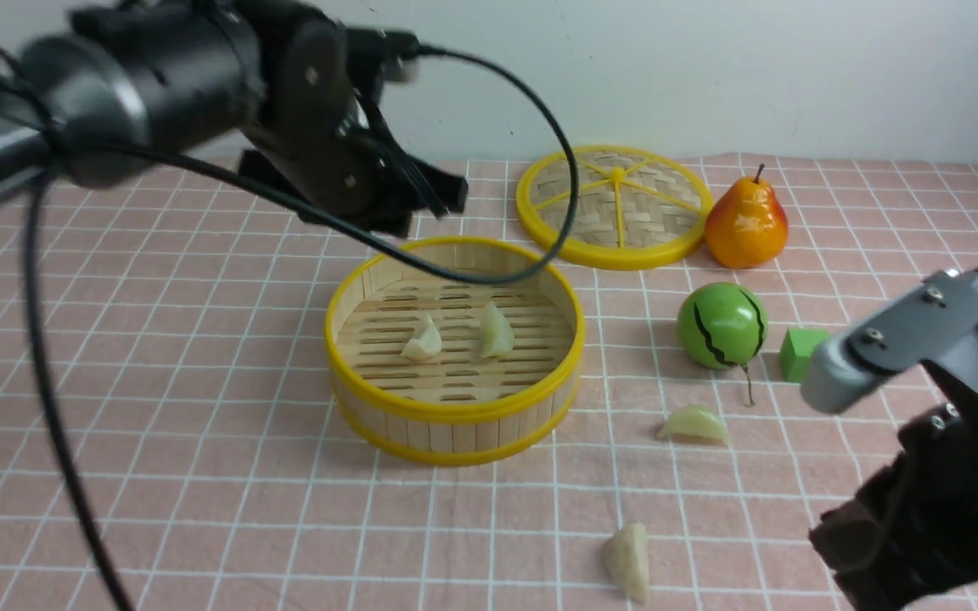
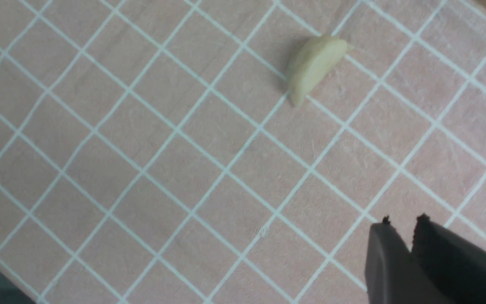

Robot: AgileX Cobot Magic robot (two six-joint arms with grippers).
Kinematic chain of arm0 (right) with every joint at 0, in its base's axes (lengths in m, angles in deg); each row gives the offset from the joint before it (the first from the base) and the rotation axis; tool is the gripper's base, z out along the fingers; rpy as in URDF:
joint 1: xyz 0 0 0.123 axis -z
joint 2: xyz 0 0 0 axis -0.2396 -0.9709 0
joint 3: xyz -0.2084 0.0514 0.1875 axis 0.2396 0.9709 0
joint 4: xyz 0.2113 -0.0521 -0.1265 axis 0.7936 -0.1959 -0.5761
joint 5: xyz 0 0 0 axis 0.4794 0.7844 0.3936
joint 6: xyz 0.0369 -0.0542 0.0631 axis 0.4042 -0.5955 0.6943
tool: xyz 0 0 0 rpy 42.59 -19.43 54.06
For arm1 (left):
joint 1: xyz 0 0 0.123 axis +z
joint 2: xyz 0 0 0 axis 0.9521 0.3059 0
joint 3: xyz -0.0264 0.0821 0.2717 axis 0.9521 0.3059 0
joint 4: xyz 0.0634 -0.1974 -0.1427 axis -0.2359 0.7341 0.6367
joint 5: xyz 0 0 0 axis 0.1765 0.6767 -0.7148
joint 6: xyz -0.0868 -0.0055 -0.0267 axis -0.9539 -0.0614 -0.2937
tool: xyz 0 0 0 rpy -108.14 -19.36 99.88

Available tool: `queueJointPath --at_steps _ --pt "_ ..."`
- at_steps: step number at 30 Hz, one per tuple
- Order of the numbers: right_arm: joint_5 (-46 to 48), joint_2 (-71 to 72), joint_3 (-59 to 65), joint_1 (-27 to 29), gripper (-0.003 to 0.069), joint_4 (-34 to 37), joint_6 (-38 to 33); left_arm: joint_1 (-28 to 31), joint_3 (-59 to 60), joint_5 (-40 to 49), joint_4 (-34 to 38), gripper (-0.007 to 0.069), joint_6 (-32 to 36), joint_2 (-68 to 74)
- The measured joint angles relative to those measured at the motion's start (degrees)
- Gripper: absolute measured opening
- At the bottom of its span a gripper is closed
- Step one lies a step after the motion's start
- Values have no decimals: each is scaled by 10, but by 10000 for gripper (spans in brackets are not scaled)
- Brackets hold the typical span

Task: Put the dumplings into the steamer on the table with the pink tablecloth.
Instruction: 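Reach for and grasp a dumpling lying on the table beside the steamer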

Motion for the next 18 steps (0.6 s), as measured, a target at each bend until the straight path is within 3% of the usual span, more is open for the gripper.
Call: queueJointPath --at_steps 7,10,15,16,18 --pt "-12 -132 -90 -72 113 -14 -31 0 -1 67 -2 21 21 -185" --pt "-21 -186 -121 -87 139 -20 -14 0 -1 102 -3 -13 25 -241" --pt "-33 -253 -143 -90 250 -50 58 0 -1 170 5 -13 26 -291" --pt "-37 -274 -146 -90 329 -65 86 0 0 209 14 -13 27 -306" --pt "-48 -296 -148 -90 414 -81 116 0 10 238 24 -13 30 -317"
